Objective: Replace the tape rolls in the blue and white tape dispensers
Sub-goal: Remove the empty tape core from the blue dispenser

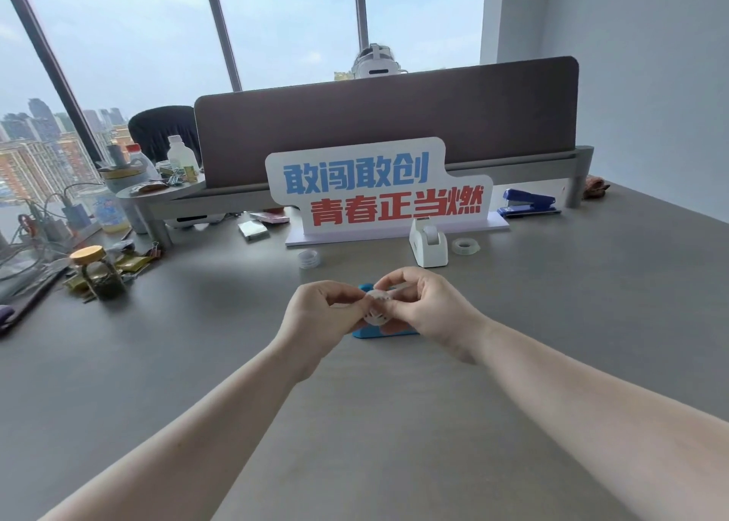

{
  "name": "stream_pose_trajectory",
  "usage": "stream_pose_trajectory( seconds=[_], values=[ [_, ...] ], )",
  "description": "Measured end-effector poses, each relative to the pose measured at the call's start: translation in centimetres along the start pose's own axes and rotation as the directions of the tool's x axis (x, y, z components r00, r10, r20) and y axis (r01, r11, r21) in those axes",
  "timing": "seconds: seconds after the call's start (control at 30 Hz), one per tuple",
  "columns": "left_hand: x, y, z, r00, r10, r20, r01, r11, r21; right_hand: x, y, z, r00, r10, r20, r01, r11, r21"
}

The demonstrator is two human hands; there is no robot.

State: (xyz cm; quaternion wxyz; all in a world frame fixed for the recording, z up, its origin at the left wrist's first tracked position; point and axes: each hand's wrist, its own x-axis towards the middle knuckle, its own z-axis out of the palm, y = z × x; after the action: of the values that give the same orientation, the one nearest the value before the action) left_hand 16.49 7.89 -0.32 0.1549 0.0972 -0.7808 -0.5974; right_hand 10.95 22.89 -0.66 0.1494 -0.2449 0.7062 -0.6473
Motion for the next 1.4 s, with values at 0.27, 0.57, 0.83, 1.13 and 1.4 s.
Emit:
stream_pose_trajectory(
  seconds=[0.27,0.57,0.83,1.13,1.4],
  values=[
    [-0.5,-0.1,-1.3,0.997,0.010,0.080,-0.017,0.996,0.083,-0.3,-0.5,-1.1,0.968,0.207,0.144,-0.245,0.902,0.355],
    [-0.8,-0.4,-2.2,0.985,0.059,0.163,-0.076,0.993,0.094,-0.1,0.2,-0.9,0.973,0.156,0.169,-0.204,0.925,0.322],
    [-0.3,-3.1,-5.4,0.992,0.021,0.124,-0.069,0.916,0.394,0.5,0.1,-0.2,1.000,0.027,-0.003,-0.026,0.978,0.208],
    [0.1,-5.0,-6.4,0.814,0.364,0.453,-0.579,0.446,0.682,1.0,0.0,0.8,1.000,0.013,-0.007,-0.011,0.980,0.199],
    [1.4,-5.2,-6.8,0.878,0.341,0.336,-0.474,0.519,0.712,1.2,-0.3,0.6,1.000,-0.007,-0.011,0.009,0.981,0.195]
  ],
)
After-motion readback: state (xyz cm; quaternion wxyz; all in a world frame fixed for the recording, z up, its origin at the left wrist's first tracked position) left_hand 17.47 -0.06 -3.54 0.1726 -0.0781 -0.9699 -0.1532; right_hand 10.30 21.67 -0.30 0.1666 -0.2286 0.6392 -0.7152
